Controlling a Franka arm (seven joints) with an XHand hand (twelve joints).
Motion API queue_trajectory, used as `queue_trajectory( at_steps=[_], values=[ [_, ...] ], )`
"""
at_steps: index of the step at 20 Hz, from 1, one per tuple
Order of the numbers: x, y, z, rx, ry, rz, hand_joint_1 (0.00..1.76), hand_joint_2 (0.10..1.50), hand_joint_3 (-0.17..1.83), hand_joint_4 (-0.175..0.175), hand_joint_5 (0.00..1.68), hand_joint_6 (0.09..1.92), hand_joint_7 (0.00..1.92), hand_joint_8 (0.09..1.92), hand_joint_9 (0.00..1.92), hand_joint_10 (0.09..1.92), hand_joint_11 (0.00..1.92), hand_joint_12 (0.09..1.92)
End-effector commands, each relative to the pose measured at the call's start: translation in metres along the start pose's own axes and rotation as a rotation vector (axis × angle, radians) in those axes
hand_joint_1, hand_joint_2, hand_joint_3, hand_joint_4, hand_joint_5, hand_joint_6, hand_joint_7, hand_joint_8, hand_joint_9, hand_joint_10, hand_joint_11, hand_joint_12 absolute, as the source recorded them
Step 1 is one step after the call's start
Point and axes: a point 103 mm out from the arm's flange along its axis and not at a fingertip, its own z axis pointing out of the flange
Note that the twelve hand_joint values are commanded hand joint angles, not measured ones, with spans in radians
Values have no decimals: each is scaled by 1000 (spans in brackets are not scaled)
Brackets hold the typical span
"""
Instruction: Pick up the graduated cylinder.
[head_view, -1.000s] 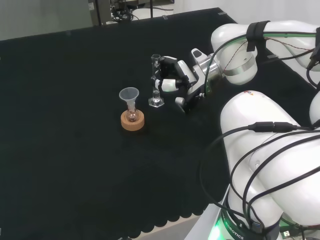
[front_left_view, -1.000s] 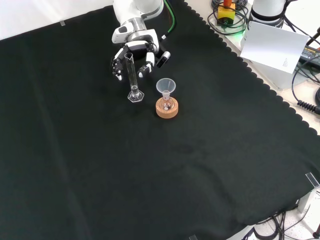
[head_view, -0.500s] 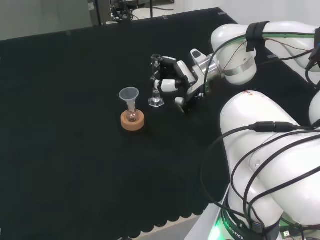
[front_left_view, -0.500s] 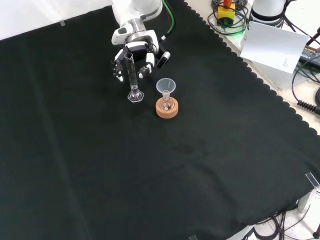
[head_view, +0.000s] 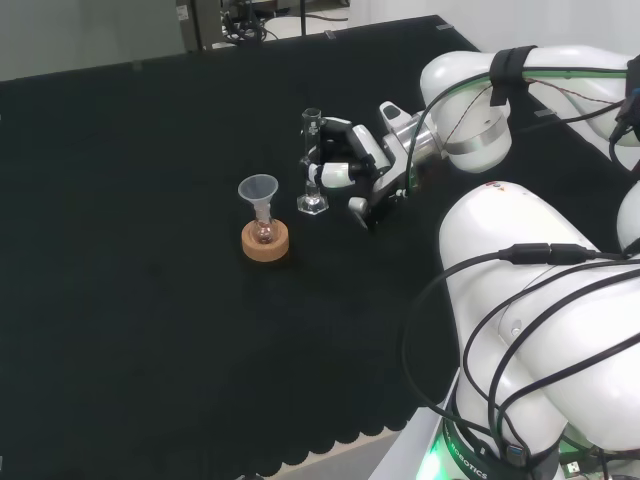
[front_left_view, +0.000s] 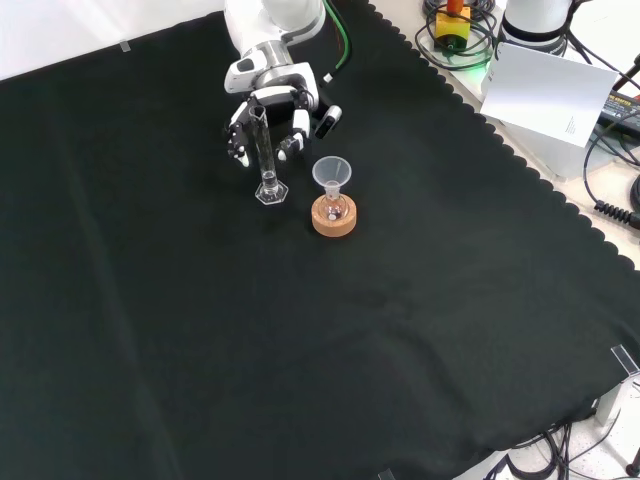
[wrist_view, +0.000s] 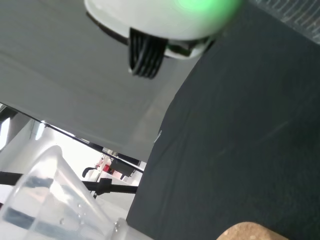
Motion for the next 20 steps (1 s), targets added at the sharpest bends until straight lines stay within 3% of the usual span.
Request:
queue_trajectory(
  at_steps=[1, 9, 20],
  values=[
    [-5, 1, 6, -6, 14, 10, 1221, 577, 758, -15, 664, 812, 701, 635, 985, 406, 716, 1146],
    [-5, 0, 12, -29, 32, 10, 1228, 602, 760, -13, 688, 818, 715, 639, 1008, 398, 747, 1134],
    [-7, -1, 14, -47, 37, 17, 1150, 730, 677, -3, 828, 682, 784, 630, 1119, 301, 835, 1082]
  ],
)
